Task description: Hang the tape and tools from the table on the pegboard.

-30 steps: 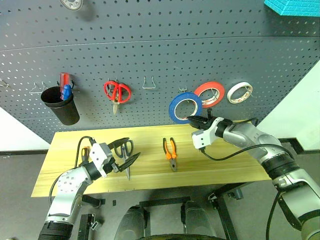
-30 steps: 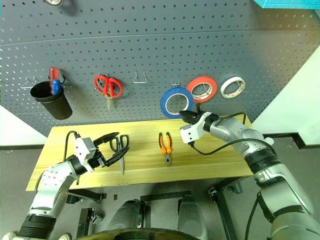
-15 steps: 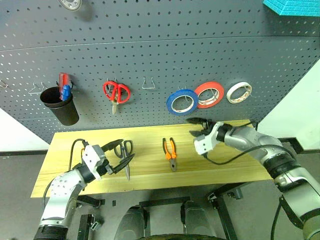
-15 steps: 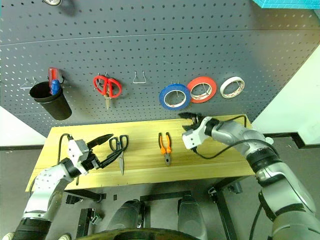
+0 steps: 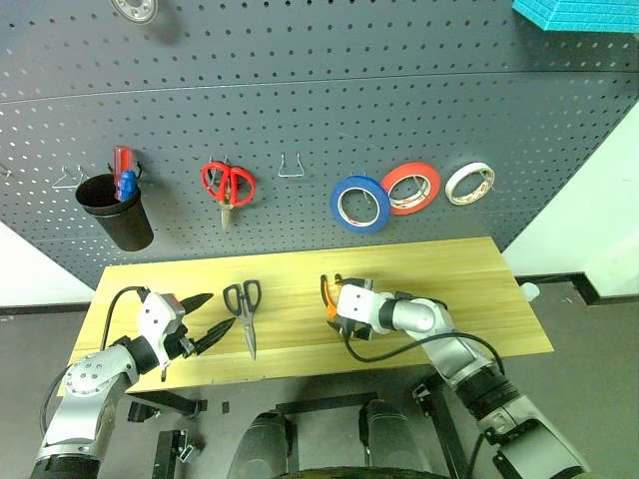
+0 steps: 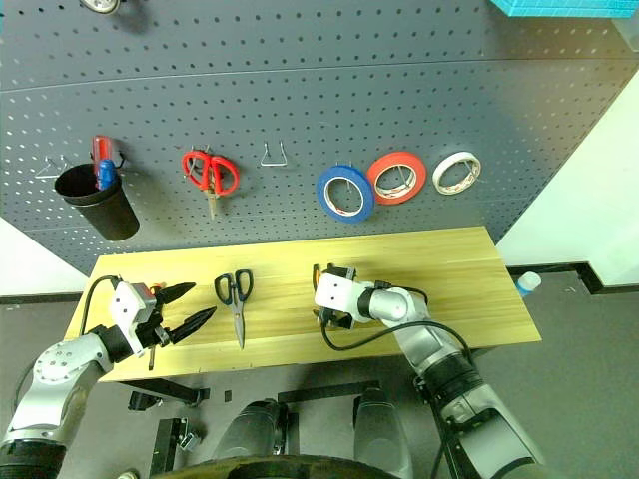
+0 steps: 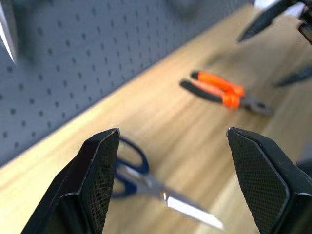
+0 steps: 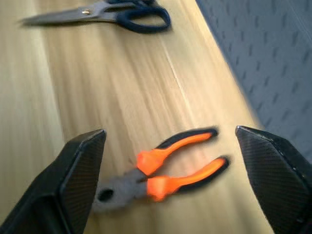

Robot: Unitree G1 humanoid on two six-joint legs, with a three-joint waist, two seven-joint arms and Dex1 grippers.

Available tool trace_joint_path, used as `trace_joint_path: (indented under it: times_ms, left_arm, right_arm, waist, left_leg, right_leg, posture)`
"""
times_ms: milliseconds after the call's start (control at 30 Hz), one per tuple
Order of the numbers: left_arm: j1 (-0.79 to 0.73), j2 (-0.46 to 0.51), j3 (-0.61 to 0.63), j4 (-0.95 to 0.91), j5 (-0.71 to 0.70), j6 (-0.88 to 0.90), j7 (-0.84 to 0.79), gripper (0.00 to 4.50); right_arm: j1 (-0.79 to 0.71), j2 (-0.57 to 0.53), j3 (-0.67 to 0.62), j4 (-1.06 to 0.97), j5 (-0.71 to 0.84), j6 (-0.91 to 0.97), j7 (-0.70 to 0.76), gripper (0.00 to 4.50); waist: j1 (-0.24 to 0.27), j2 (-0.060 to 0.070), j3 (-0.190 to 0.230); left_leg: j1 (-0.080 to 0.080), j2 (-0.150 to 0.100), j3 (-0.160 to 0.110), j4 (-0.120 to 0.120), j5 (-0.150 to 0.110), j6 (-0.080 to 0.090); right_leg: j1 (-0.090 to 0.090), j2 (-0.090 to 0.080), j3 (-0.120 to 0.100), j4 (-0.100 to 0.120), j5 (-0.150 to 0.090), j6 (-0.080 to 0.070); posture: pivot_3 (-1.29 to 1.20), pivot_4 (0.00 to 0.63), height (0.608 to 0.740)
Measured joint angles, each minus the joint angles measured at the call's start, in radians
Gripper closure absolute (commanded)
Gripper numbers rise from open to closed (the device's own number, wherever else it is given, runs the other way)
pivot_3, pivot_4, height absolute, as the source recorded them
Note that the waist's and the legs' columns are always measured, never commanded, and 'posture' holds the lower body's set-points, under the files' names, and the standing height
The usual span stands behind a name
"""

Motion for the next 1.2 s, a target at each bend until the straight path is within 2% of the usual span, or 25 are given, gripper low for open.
trace_joint_path:
  times_ms: [67,233,367,533,767,1200]
  left_arm:
    - [0.002,0.039,-0.001,0.003,0.017,0.009,-0.022,0.82]
    - [-0.002,0.083,0.001,0.016,0.029,0.016,-0.058,0.82]
    - [-0.025,0.114,0.004,0.057,0.037,0.021,-0.08,0.82]
    - [-0.05,0.128,0.007,0.113,0.044,0.015,-0.104,0.82]
    - [-0.083,0.129,0.008,0.132,0.044,0.008,-0.118,0.82]
    - [-0.08,0.12,0.008,0.135,0.043,0.007,-0.123,0.82]
  right_arm:
    - [-0.034,0.074,-0.027,0.001,0.004,0.194,-0.038,0.03]
    - [-0.088,0.189,-0.059,0.001,0.009,0.536,-0.122,0.03]
    - [-0.135,0.255,-0.101,0.03,0.045,0.681,-0.179,0.03]
    - [-0.19,0.306,-0.127,0.132,0.074,0.728,-0.264,0.03]
    - [-0.302,0.389,-0.227,0.327,0.131,0.764,-0.407,0.03]
    - [-0.471,0.395,-0.369,0.676,0.257,0.638,-0.596,0.03]
  waist:
    - [-0.001,0.0,0.001]
    - [-0.003,0.002,0.003]
    - [-0.006,0.003,0.004]
    - [-0.016,0.004,0.006]
    - [-0.033,0.004,0.006]
    - [-0.036,0.005,0.007]
  left_leg:
    - [-0.001,0.0,0.0,-0.001,0.0,0.0]
    - [-0.008,0.001,-0.001,-0.002,0.0,0.0]
    - [-0.008,0.004,-0.001,-0.003,0.0,0.0]
    - [-0.008,0.005,-0.001,-0.004,0.0,0.0]
    - [-0.007,0.005,-0.001,-0.004,0.0,0.0]
    - [-0.008,0.005,-0.001,-0.005,0.0,0.0]
  right_leg:
    - [-0.004,0.0,0.0,0.005,-0.002,-0.003]
    - [-0.014,0.002,0.0,0.008,-0.002,-0.006]
    - [-0.015,0.005,0.0,0.008,-0.002,-0.006]
    - [-0.015,0.006,0.0,0.008,-0.003,-0.005]
    - [-0.016,0.007,0.001,0.009,-0.002,-0.006]
    - [-0.016,0.007,0.001,0.01,-0.002,-0.006]
  posture:
    - [-0.02,0.141,0.733]
    - [-0.03,0.148,0.733]
    - [-0.03,0.147,0.733]
    - [-0.04,0.145,0.733]
    - [-0.04,0.14,0.733]
    - [-0.03,0.135,0.733]
